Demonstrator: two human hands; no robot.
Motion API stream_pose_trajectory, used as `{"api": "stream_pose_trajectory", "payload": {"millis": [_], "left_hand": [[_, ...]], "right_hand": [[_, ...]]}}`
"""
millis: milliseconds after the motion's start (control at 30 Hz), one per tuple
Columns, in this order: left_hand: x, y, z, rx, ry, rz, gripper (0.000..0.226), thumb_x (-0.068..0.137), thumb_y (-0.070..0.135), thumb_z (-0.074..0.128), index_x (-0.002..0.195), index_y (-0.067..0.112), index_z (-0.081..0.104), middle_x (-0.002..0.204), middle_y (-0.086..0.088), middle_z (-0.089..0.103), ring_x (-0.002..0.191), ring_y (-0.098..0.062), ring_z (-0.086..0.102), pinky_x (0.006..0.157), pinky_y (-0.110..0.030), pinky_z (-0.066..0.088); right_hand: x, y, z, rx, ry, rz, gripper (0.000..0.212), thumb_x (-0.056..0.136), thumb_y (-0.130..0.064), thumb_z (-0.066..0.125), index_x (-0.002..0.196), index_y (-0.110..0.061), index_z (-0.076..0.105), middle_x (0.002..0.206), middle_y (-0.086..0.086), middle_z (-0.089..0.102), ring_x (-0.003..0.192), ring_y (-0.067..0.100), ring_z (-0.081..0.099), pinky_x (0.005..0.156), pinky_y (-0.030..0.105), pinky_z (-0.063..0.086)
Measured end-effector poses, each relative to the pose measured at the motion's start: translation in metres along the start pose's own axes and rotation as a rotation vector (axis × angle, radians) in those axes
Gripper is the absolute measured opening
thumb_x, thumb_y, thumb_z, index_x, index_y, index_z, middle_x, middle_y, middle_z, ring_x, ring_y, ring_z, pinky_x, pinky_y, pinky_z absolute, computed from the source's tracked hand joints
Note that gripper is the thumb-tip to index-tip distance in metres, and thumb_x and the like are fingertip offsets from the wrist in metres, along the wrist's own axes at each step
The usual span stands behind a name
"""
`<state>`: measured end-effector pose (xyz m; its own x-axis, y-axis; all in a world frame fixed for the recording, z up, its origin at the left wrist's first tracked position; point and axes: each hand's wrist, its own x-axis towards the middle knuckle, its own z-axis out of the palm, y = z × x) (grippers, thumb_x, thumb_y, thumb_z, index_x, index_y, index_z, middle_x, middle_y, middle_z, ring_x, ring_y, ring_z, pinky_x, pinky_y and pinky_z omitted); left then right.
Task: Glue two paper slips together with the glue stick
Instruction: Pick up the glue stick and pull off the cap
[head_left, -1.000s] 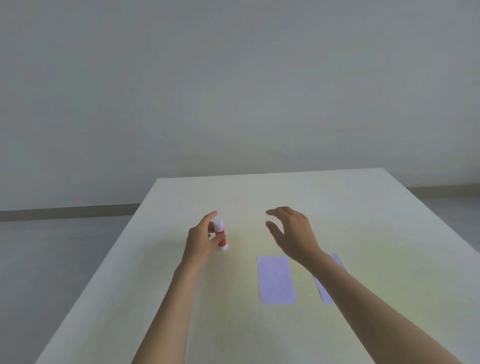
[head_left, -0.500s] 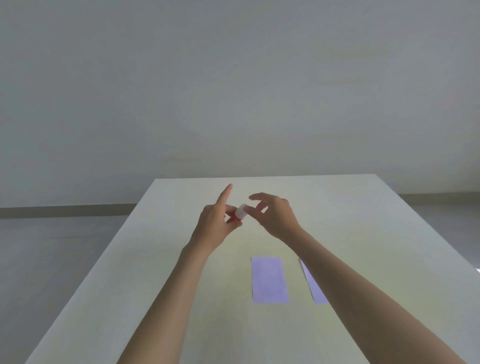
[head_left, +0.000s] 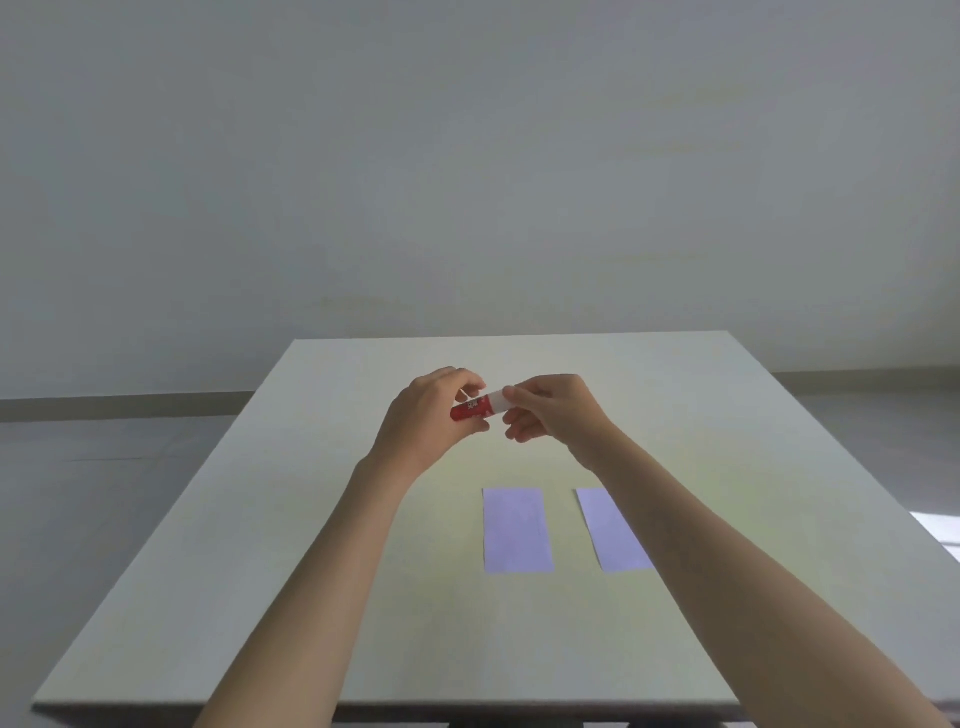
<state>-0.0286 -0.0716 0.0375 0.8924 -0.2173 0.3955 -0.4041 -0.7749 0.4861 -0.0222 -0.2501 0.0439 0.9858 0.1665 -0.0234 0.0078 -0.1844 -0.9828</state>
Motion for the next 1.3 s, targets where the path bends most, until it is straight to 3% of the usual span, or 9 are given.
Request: {"api": "stream_pose_trajectory", "payload": {"millis": [167,567,700,833,900,1000,1100,1200,1300], "left_hand": [[-0.002,0.001,-0.003,0.014,0.032,0.009,0.025,0.071,0.018,0.078,0.094,0.017,0.068,0.089,0.003,0.068,0.080,-0.019,0.062,0.074,-0.039,0.052],[-0.005,0.002,0.002,-0.012,0.083,0.007,0.028,0.072,0.015,0.078,0.098,0.014,0.072,0.088,-0.002,0.070,0.077,-0.021,0.061,0.071,-0.035,0.051],[-0.004,0.006,0.004,-0.033,0.105,0.009,0.029,0.071,0.015,0.079,0.099,0.013,0.071,0.088,-0.001,0.070,0.075,-0.018,0.060,0.070,-0.030,0.049],[-0.003,0.009,0.004,-0.041,0.102,0.015,0.027,0.071,0.015,0.078,0.097,0.014,0.071,0.085,0.000,0.069,0.073,-0.017,0.058,0.068,-0.029,0.047],[-0.003,0.009,0.004,-0.039,0.099,0.020,0.025,0.071,0.015,0.078,0.095,0.015,0.071,0.084,0.001,0.068,0.072,-0.016,0.057,0.066,-0.027,0.046],[-0.002,0.008,0.004,-0.036,0.102,0.020,0.026,0.071,0.016,0.079,0.096,0.015,0.072,0.085,0.002,0.069,0.072,-0.015,0.056,0.067,-0.027,0.046],[-0.002,0.007,0.005,-0.035,0.101,0.029,0.026,0.071,0.016,0.078,0.096,0.015,0.072,0.085,0.001,0.069,0.074,-0.017,0.059,0.068,-0.028,0.047],[-0.001,0.007,0.007,-0.032,0.098,0.037,0.026,0.072,0.015,0.078,0.096,0.013,0.071,0.085,-0.001,0.069,0.072,-0.017,0.058,0.068,-0.028,0.047],[0.000,0.007,0.008,-0.033,0.085,0.043,0.025,0.072,0.015,0.078,0.096,0.014,0.071,0.085,0.000,0.069,0.074,-0.018,0.060,0.068,-0.031,0.049]], "right_hand": [[0.001,-0.001,-0.004,0.025,-0.035,-0.035,0.026,0.092,-0.011,0.057,0.107,0.010,0.063,0.075,0.014,0.065,0.062,0.023,0.065,0.063,0.027,0.056],[-0.002,-0.005,-0.016,-0.101,-0.087,-0.135,0.032,0.088,-0.004,0.060,0.120,-0.007,0.060,0.095,0.016,0.067,0.078,0.028,0.067,0.082,0.040,0.055],[-0.002,-0.008,-0.016,-0.079,-0.090,-0.061,0.041,0.089,-0.030,0.062,0.126,-0.016,0.054,0.097,0.014,0.070,0.072,0.028,0.070,0.068,0.034,0.058],[0.004,-0.008,-0.012,-0.184,0.021,-0.038,0.041,0.090,-0.037,0.058,0.097,0.003,0.065,0.070,0.008,0.065,0.048,0.020,0.058,0.046,0.024,0.045],[0.006,-0.007,-0.012,-0.205,0.029,-0.067,0.029,0.090,-0.025,0.060,0.093,0.003,0.066,0.067,0.007,0.063,0.048,0.017,0.054,0.046,0.023,0.043],[0.004,-0.007,-0.016,-0.164,-0.060,-0.110,0.019,0.088,-0.013,0.061,0.105,-0.006,0.065,0.075,0.005,0.063,0.058,0.017,0.060,0.053,0.022,0.047],[0.005,-0.008,-0.018,-0.151,-0.095,-0.065,0.031,0.087,-0.026,0.064,0.116,-0.014,0.060,0.085,0.005,0.066,0.061,0.019,0.063,0.054,0.024,0.048],[0.007,-0.009,-0.016,-0.235,-0.027,0.017,0.039,0.087,-0.044,0.059,0.093,-0.007,0.067,0.068,0.004,0.065,0.045,0.014,0.058,0.044,0.021,0.043],[0.009,-0.006,-0.017,-0.271,-0.029,-0.016,0.027,0.088,-0.030,0.062,0.083,-0.003,0.067,0.063,0.003,0.064,0.046,0.015,0.056,0.048,0.024,0.043]]}}
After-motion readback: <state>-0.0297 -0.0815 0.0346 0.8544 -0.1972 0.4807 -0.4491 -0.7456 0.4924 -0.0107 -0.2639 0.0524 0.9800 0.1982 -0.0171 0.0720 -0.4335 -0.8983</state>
